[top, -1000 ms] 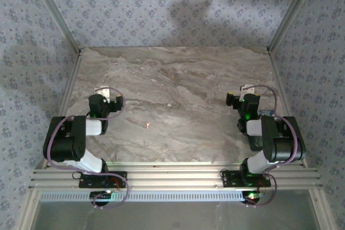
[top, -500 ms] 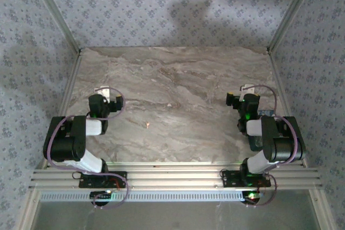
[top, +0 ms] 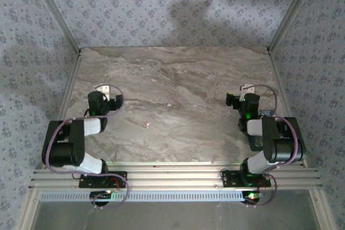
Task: Unlock a padlock with a key
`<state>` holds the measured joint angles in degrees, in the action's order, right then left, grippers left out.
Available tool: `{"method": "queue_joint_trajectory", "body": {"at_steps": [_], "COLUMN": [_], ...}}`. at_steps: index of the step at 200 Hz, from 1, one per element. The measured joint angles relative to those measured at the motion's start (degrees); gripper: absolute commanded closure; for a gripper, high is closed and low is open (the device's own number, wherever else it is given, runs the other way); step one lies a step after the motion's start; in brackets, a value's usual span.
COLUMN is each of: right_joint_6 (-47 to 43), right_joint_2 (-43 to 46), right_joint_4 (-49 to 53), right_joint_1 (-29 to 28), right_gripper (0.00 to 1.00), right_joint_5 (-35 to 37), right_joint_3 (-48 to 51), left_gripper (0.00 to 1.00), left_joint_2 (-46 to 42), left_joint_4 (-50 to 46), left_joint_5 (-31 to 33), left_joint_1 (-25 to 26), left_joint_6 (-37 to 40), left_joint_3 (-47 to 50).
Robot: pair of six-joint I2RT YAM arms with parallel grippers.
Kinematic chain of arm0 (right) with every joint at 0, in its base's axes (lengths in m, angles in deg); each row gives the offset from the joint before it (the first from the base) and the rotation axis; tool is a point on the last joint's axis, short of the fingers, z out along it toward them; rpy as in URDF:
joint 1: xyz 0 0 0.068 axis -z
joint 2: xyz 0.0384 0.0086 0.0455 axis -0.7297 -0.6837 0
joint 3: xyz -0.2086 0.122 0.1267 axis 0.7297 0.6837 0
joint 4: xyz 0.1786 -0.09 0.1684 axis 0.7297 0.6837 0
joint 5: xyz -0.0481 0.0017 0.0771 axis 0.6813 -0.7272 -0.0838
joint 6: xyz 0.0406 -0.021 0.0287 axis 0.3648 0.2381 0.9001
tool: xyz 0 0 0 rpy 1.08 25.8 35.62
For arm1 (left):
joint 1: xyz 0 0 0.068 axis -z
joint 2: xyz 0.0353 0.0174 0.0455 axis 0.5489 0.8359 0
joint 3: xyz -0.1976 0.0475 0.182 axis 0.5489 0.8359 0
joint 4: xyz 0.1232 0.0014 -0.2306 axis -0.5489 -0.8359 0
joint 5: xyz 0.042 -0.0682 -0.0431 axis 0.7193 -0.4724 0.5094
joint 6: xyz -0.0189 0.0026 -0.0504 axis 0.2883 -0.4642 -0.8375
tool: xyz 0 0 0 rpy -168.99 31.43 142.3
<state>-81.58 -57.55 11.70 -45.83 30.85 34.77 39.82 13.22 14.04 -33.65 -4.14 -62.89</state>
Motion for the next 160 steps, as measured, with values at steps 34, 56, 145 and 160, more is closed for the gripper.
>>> {"method": "queue_joint_trajectory", "body": {"at_steps": [34,56,145,160], "right_joint_6": [1.84,7.45,33.16,34.36], "right_joint_2": [6.62,11.89,22.80,23.69], "right_joint_4": [15.50,28.68,83.19,87.73], "right_joint_1": [0.00,0.11,11.87,14.40], "right_gripper": [0.00,0.00,0.00,0.02], "right_joint_5": [0.04,1.66,4.09,2.54], "right_joint_3": [-6.75,-13.27,-27.54,-27.76], "left_gripper": [0.02,0.02,0.06,0.06], "left_joint_2": [-9.20,-15.34,-18.45,-16.96], "left_joint_4": [-14.95,-23.85,-45.81,-45.70], "left_joint_5": [0.17,-0.02,-7.91,-8.09], "left_joint_1": [0.00,0.00,14.53,19.45], "left_joint_6": [-2.73,-5.01,-18.88,-20.87], "left_joint_3": [-8.59,-11.08,-14.82,-15.04]}}
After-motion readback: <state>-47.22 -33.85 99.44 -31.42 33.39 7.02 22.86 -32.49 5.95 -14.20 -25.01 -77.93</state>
